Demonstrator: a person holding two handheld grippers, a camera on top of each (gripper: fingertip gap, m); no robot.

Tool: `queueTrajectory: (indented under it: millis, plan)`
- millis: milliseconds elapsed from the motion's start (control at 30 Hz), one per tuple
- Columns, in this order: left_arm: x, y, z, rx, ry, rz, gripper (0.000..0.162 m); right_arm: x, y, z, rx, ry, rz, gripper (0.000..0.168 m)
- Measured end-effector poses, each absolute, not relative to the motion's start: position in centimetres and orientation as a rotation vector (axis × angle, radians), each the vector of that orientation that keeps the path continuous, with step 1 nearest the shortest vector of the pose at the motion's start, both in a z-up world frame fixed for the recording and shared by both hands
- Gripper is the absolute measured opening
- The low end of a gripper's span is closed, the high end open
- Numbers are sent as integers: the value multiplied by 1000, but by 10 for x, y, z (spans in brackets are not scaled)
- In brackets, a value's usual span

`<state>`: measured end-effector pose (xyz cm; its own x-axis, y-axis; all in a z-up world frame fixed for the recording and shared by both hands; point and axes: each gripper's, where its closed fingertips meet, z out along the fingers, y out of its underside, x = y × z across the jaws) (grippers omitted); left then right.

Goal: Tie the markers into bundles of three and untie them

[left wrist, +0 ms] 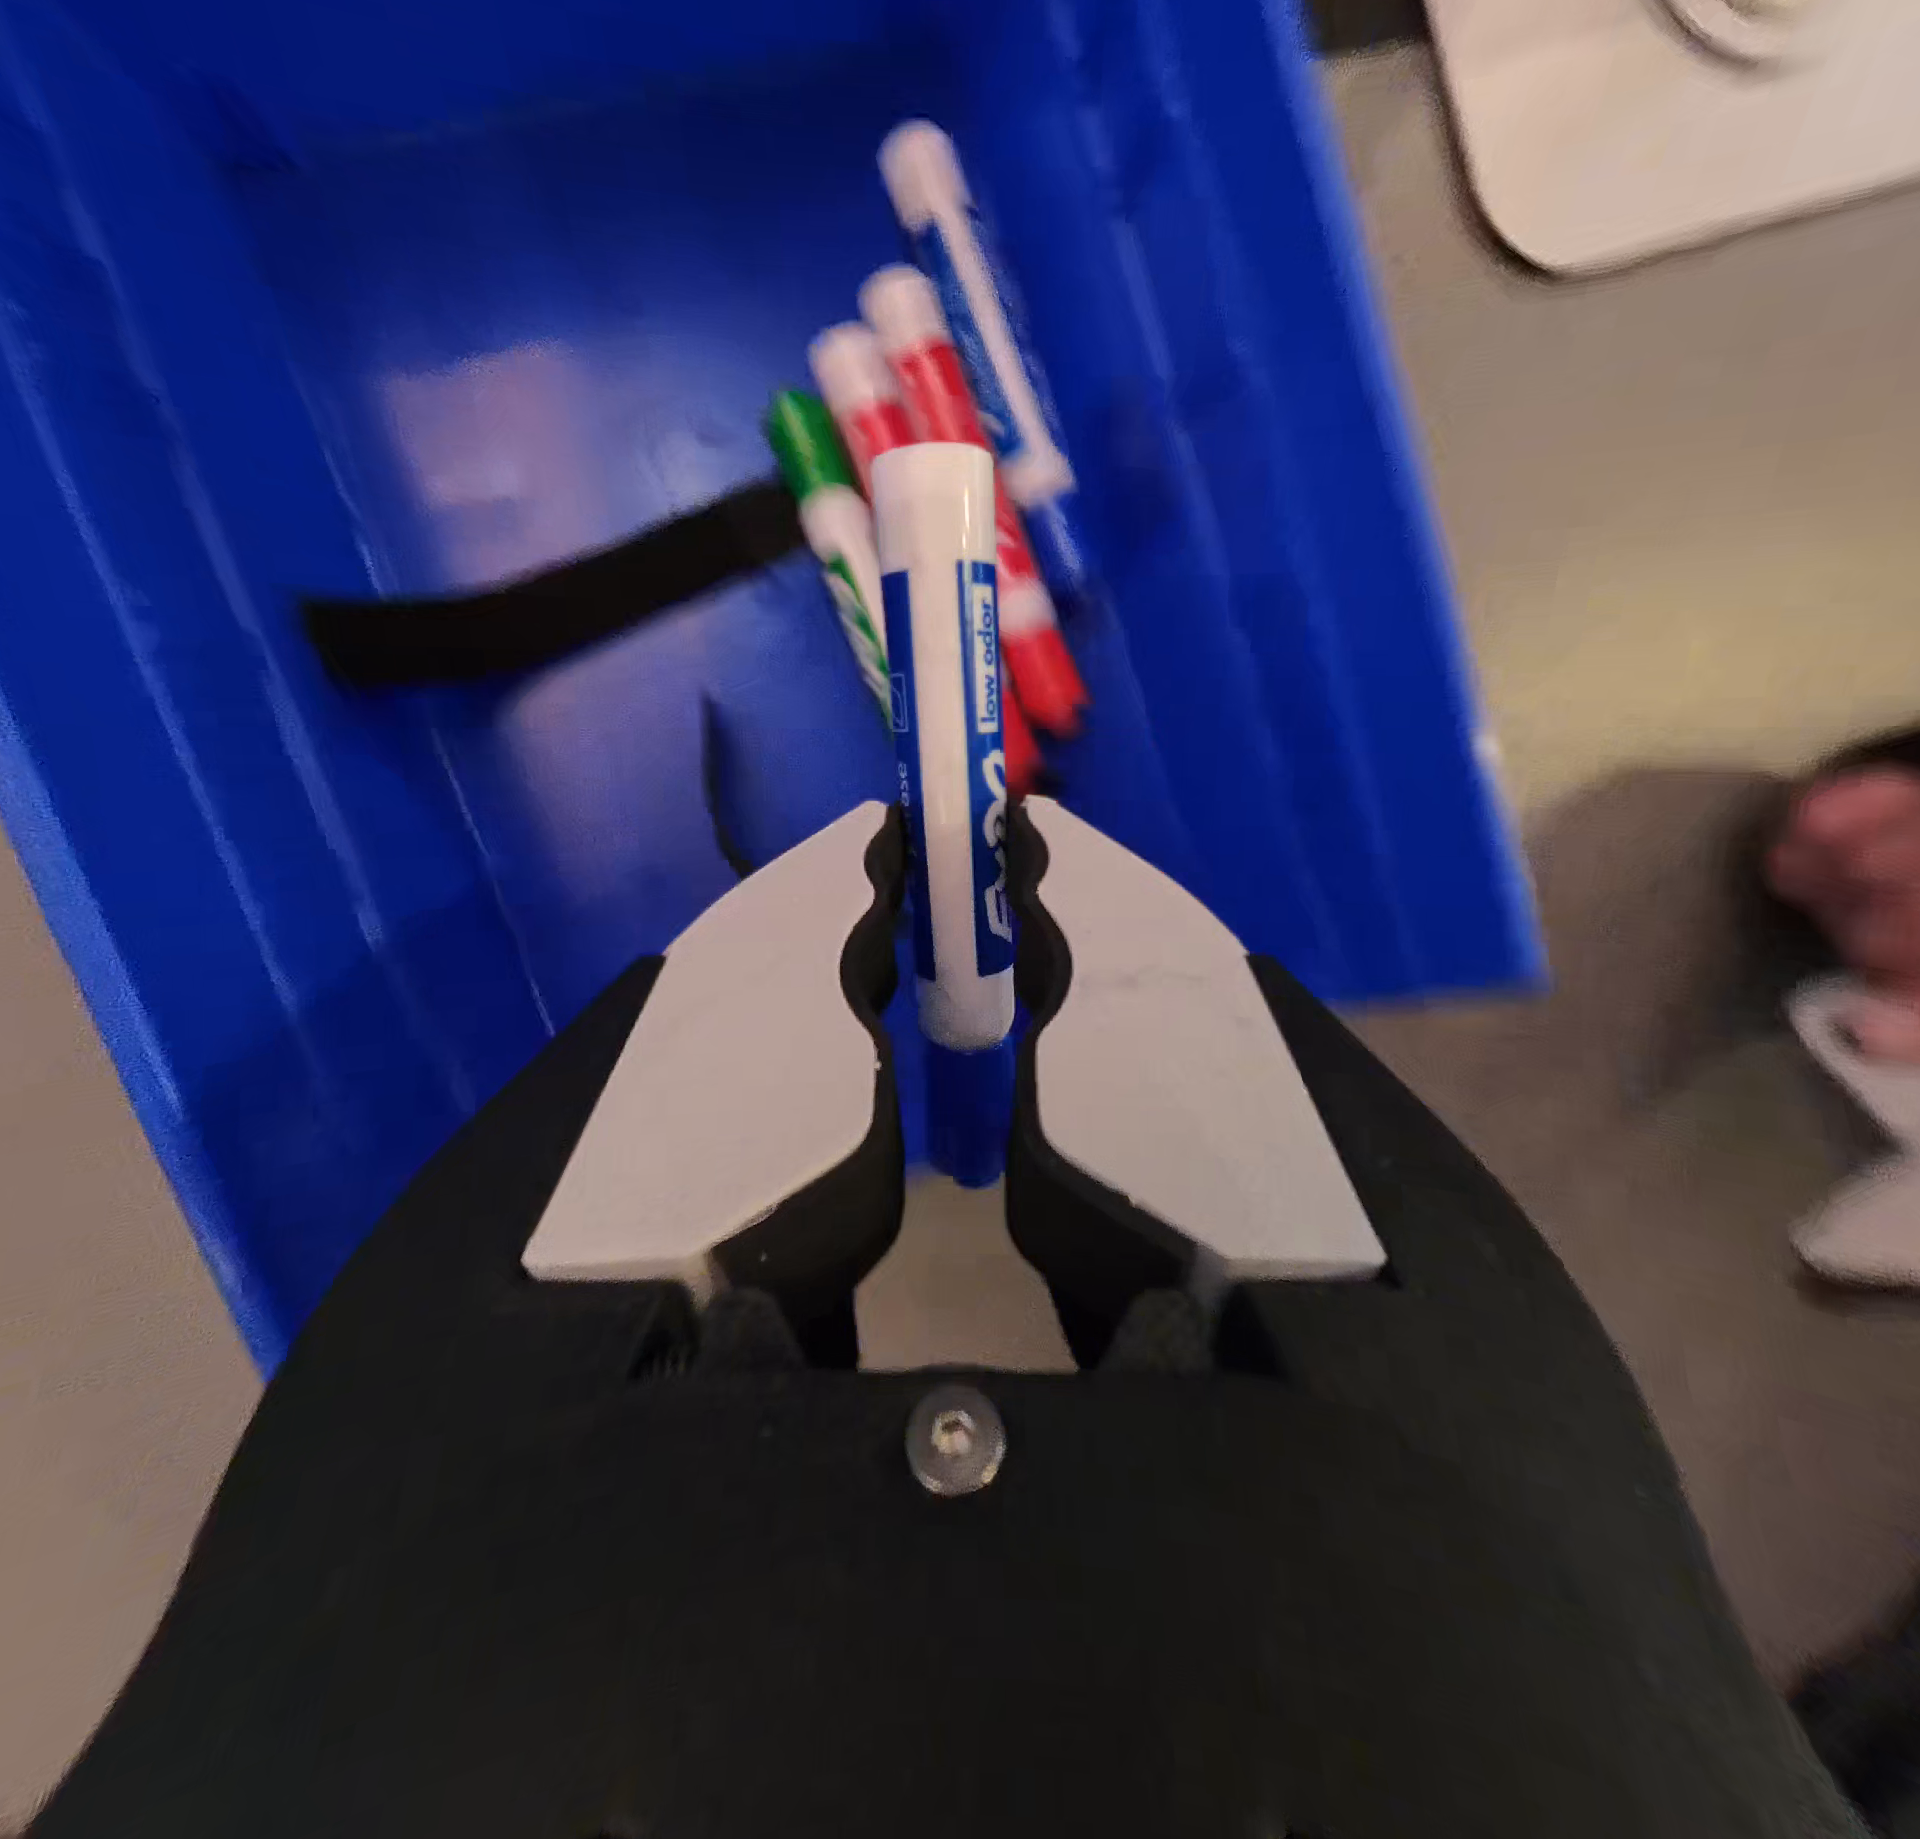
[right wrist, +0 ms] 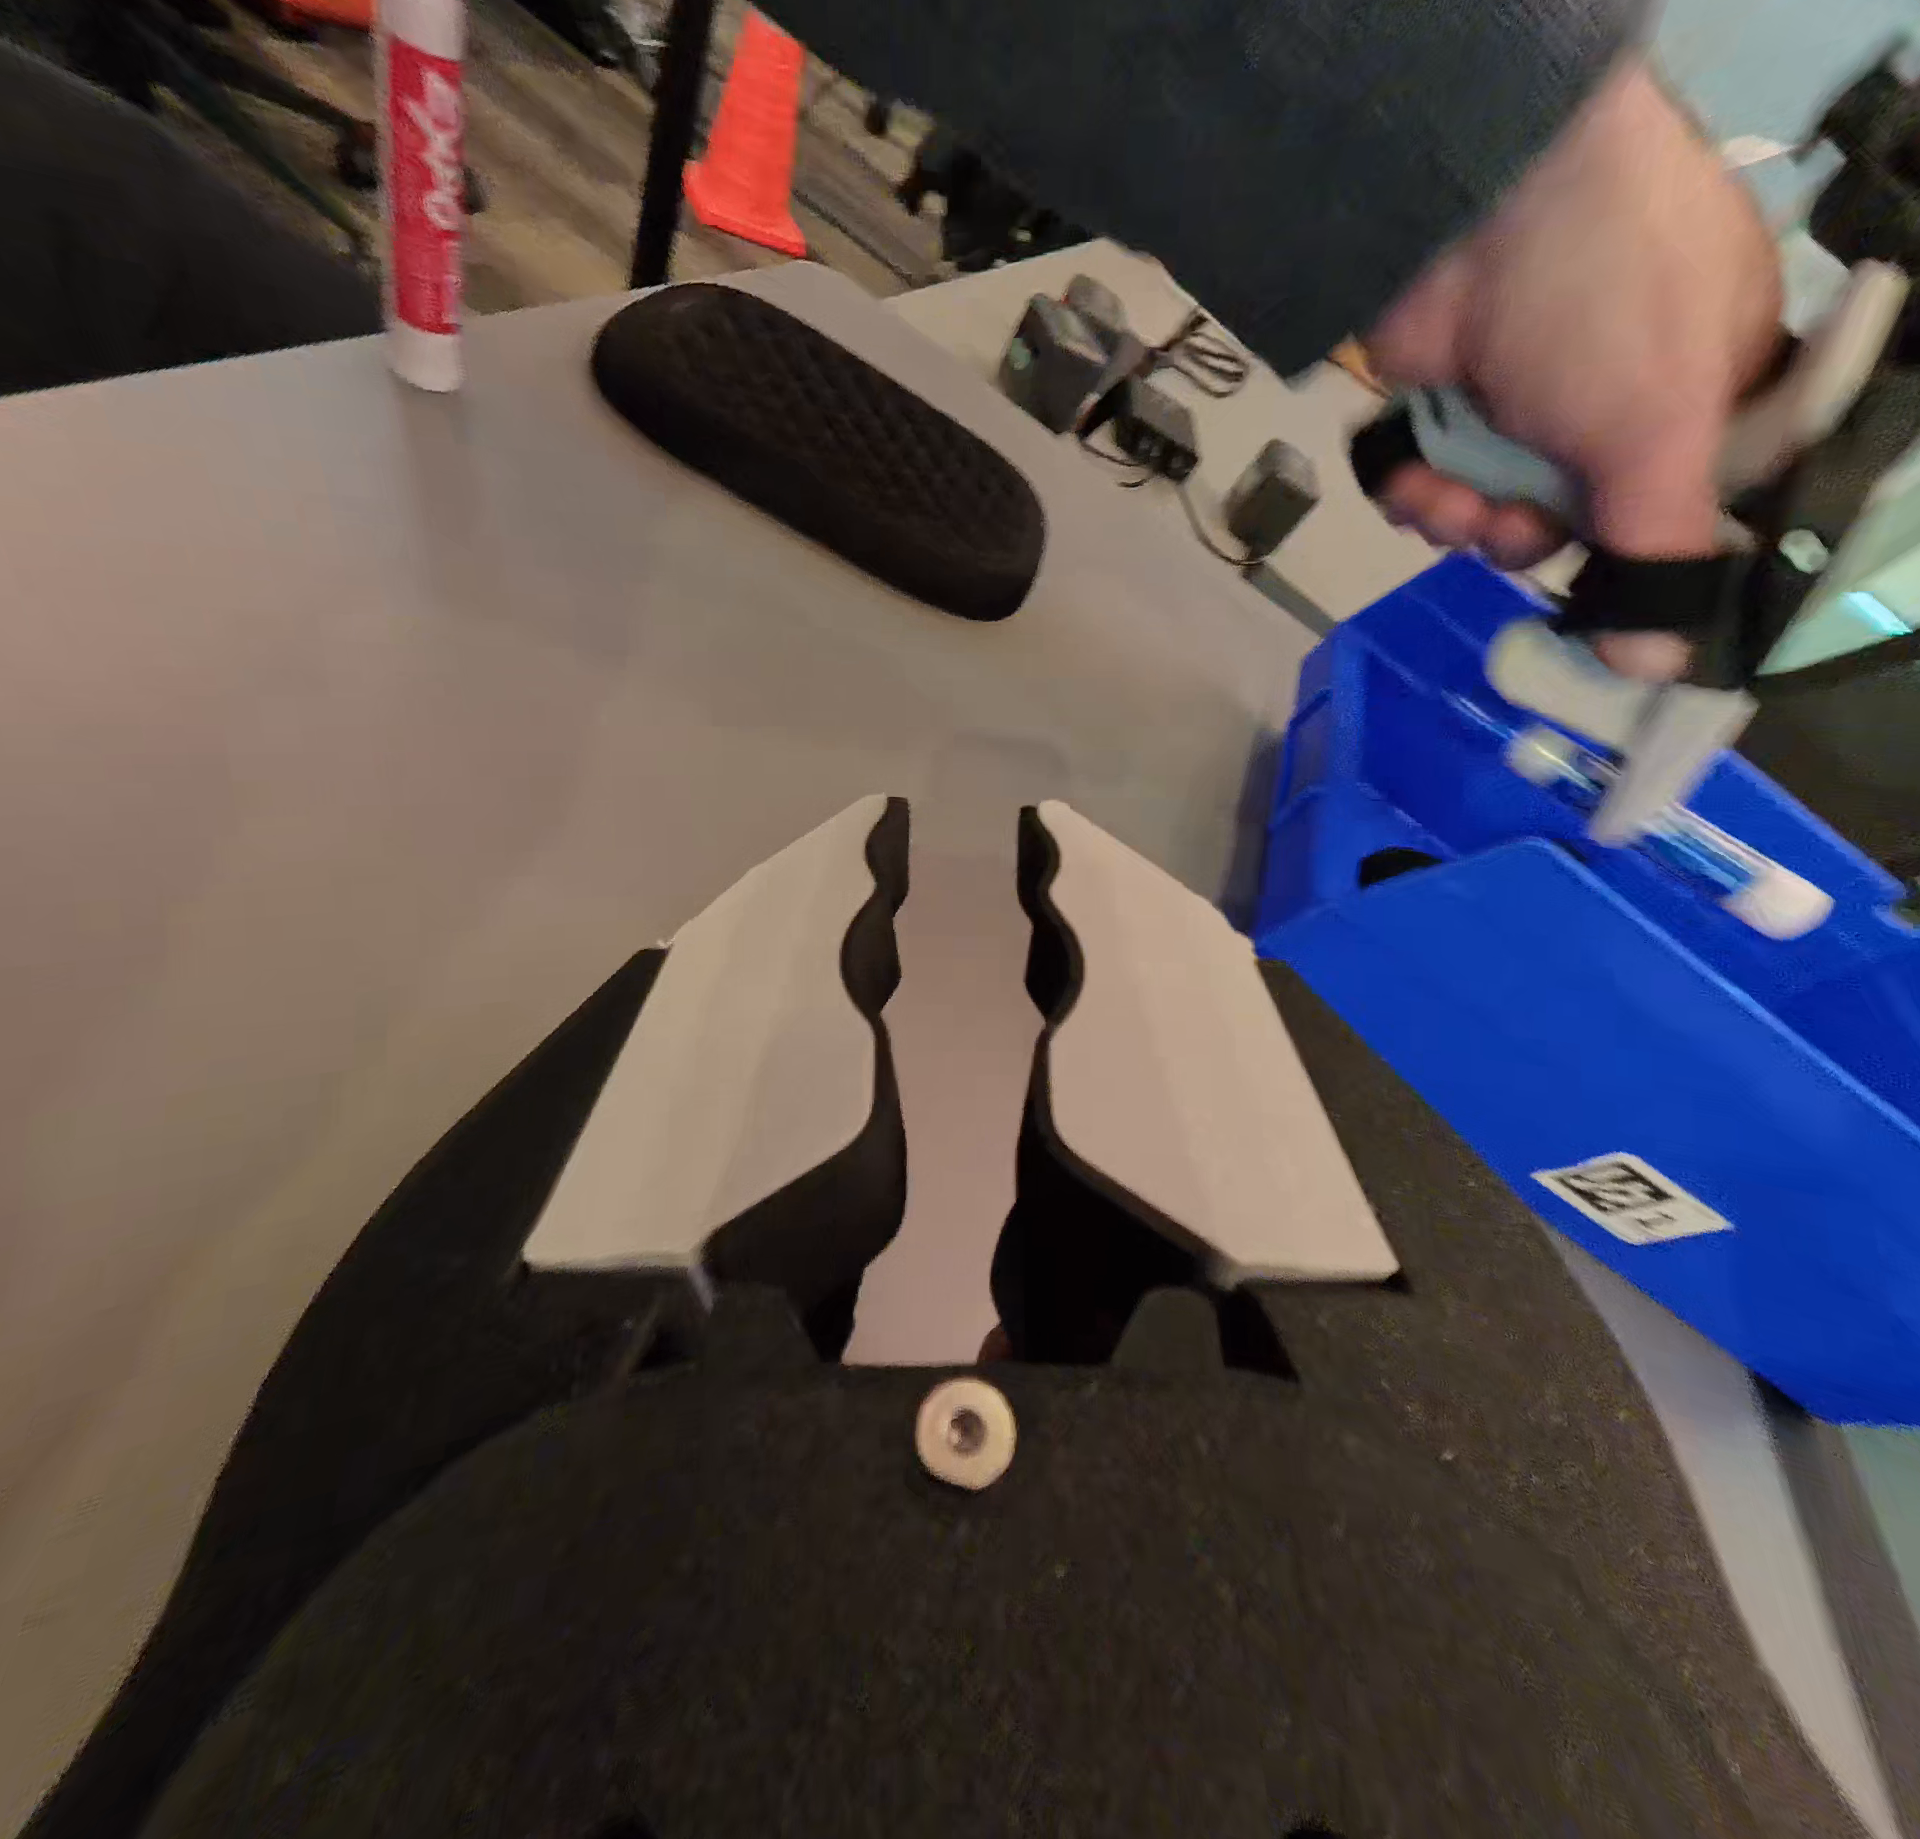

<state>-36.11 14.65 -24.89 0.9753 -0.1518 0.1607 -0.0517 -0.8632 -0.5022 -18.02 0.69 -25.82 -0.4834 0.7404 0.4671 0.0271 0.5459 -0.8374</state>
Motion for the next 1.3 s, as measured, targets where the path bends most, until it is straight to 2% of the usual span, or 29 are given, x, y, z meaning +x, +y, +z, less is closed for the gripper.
queueTrajectory:
  millis: [167,333,433,500,600,633,700,800,933,1100,1133,1300]
  plan:
    - [-301,30,-222,-2817,369,-236,19,-189,13,-219,-560,-1694,722,39]
    - [-236,-49,-218,-2935,416,-414,19,-210,-18,-201,-421,-1671,458,42]
    - [-206,-70,-222,-2944,394,-555,19,-223,-35,-212,-323,-1723,346,38]
    - [-192,-71,-216,-2896,356,-634,19,-226,-47,-220,-292,-1770,356,14]
    - [-189,-84,-215,-2908,382,-643,21,-223,-60,-222,-348,-1794,487,13]
    - [-190,-87,-212,-2898,371,-651,25,-221,-61,-222,-387,-1810,539,14]
    - [-198,-90,-202,-2860,390,-509,44,-219,-61,-227,-470,-1854,625,13]
    - [-204,-93,-186,-2736,470,-308,56,-215,-68,-232,-624,-1886,919,14]
    - [-201,-89,-168,-2527,563,-149,46,-211,-83,-224,-768,-1864,1330,14]
    - [-182,-82,-160,-2329,477,-266,37,-208,-99,-217,-812,-1828,1565,14]
    - [-184,-79,-156,-2271,464,-239,19,-207,-103,-215,-803,-1817,1599,14]
    - [-187,-86,-153,-2215,383,-279,18,-209,-120,-212,-787,-1837,1661,14]
